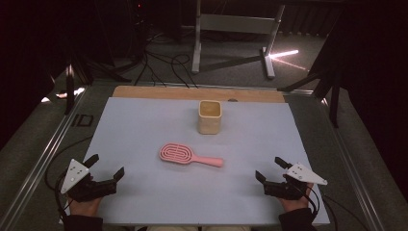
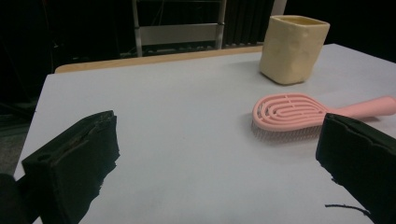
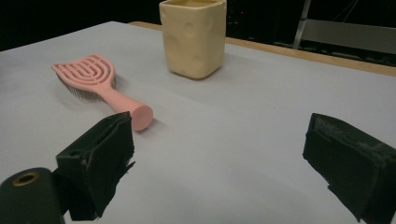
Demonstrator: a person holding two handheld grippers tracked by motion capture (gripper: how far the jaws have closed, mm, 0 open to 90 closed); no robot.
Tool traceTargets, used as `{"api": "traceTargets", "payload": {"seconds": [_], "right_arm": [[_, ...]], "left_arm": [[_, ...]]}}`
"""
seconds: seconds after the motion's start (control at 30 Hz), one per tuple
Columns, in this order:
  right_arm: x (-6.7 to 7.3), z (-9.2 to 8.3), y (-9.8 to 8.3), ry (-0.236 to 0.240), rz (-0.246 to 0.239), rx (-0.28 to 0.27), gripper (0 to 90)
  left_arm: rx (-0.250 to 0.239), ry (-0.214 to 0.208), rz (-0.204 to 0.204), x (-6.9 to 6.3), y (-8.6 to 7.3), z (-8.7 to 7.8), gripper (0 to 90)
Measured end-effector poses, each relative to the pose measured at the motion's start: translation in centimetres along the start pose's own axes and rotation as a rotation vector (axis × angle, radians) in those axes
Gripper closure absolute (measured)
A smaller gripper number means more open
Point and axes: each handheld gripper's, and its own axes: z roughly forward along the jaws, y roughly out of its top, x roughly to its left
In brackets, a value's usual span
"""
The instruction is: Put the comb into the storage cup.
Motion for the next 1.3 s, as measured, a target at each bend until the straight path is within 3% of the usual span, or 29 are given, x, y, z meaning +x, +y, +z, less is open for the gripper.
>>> {"api": "traceTargets", "payload": {"seconds": [0.3, 0.6, 0.73, 0.93, 1.1, 1.3], "right_arm": [[0.1, 0.2, 0.2, 0.013, 0.009, -0.008, 8.7], [0.5, 1.0, 0.8, 0.009, 0.011, 0.024, 8.7], [0.6, 1.5, 2.1, 0.035, 0.011, 0.043, 8.9], [0.6, 2.6, 3.6, 0.026, -0.013, 0.065, 9.0], [0.6, 3.2, 4.3, 0.04, 0.0, 0.056, 9.0], [1.0, 4.5, 6.4, 0.039, 0.01, 0.062, 9.1]], "left_arm": [[0.008, 0.001, 0.011, -0.2, 0.0, 0.1, 0.0], [0.015, 0.008, 0.01, -0.3, -0.2, 0.3, 0.0], [0.011, 0.021, 0.001, -0.1, -0.4, 0.3, 0.0], [0.009, 0.029, -0.008, 0.0, -0.5, 0.2, 0.0], [0.012, 0.028, -0.006, -0.1, -0.5, 0.3, 0.0], [0.019, 0.025, 0.004, -0.3, -0.6, 0.5, 0.0]]}}
